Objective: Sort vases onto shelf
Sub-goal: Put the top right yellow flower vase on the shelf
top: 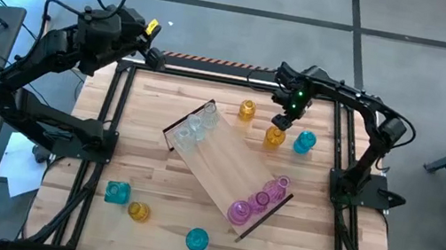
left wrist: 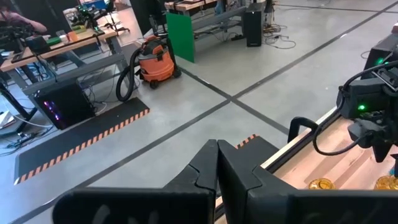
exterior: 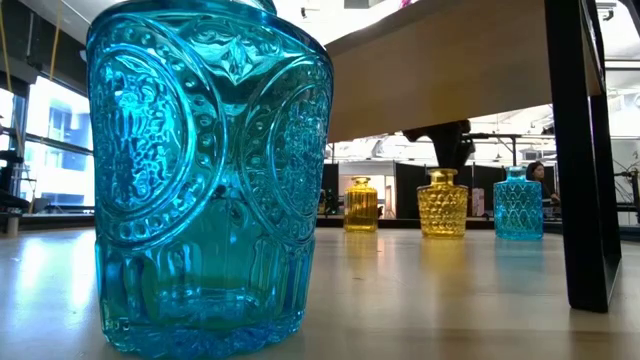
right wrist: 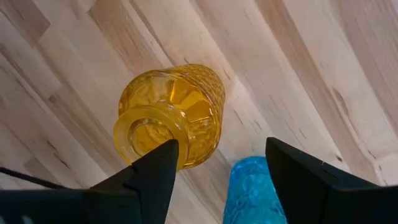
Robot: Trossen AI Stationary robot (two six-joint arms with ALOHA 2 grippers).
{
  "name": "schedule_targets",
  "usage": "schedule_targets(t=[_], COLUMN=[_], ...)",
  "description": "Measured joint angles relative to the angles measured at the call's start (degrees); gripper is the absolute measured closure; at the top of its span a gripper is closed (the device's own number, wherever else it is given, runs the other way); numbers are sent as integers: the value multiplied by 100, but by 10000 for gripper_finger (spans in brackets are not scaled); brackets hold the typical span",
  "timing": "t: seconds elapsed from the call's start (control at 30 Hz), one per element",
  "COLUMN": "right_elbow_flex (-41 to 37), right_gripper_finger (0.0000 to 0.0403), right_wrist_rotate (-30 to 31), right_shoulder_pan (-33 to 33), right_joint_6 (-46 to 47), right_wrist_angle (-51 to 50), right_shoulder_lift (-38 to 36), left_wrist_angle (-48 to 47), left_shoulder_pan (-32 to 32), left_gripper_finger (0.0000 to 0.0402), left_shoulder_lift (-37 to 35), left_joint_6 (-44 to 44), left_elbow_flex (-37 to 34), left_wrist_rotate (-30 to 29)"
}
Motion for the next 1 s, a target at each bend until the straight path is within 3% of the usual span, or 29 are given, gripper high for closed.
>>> schedule_targets(t=[0.6, 1.0], right_elbow_flex=[-11, -11], right_gripper_finger=[176, 176], right_wrist_rotate=[-126, 229], right_shoulder_pan=[239, 459], right_joint_6=[362, 398], right_wrist_angle=[74, 314], right_shoulder_lift=[-350, -254], left_wrist_angle=[2, 0], left_shoulder_pan=[2, 2], left_gripper_finger=[401, 401], left_shoulder_lift=[0, -1], left_joint_6=[-59, -198], left_elbow_flex=[0, 0], left_wrist_rotate=[-20, 127])
